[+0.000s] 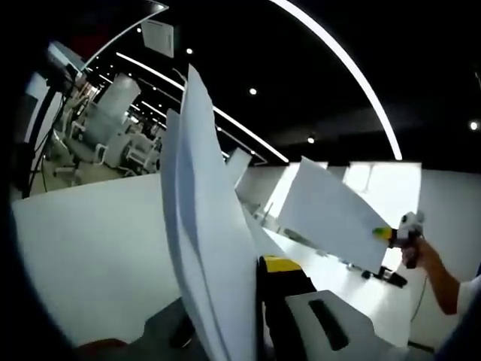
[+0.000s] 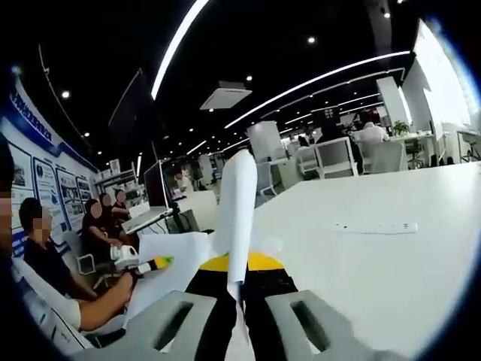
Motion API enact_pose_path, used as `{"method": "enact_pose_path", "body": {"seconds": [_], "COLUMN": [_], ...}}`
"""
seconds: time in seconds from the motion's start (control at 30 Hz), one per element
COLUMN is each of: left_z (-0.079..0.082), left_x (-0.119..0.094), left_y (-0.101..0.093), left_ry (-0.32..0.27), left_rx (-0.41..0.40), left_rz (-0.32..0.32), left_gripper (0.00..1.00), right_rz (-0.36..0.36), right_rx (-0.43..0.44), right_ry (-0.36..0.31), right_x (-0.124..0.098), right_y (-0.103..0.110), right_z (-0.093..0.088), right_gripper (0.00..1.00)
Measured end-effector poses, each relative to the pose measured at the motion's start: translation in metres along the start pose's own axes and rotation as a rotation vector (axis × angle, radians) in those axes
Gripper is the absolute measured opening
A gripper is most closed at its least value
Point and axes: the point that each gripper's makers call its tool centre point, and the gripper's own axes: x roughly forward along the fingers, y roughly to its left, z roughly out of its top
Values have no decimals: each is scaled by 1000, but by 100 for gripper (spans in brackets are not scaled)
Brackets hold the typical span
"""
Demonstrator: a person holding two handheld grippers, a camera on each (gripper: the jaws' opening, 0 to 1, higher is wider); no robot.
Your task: Organize the stack of printing papers by aligning and flattening the scattered papers on the table
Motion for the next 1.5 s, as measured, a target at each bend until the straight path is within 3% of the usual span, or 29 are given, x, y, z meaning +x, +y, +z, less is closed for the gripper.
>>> {"method": "enact_pose_path", "body": {"seconds": [0.97, 1.5], "left_z": [1, 0], "left_x": [1, 2], "left_y": [1, 1], "left_ry": [-4, -4], "left_rx": [-3, -1], "left_rz": [-1, 1], "left_gripper": [7, 7], "right_rz": [65, 69], "right_rx": [-10, -4], "right_ry": [21, 16], "right_x": [11, 11], "right_y": [24, 24], "right_z": [-3, -5], "right_gripper": [0, 0]}}
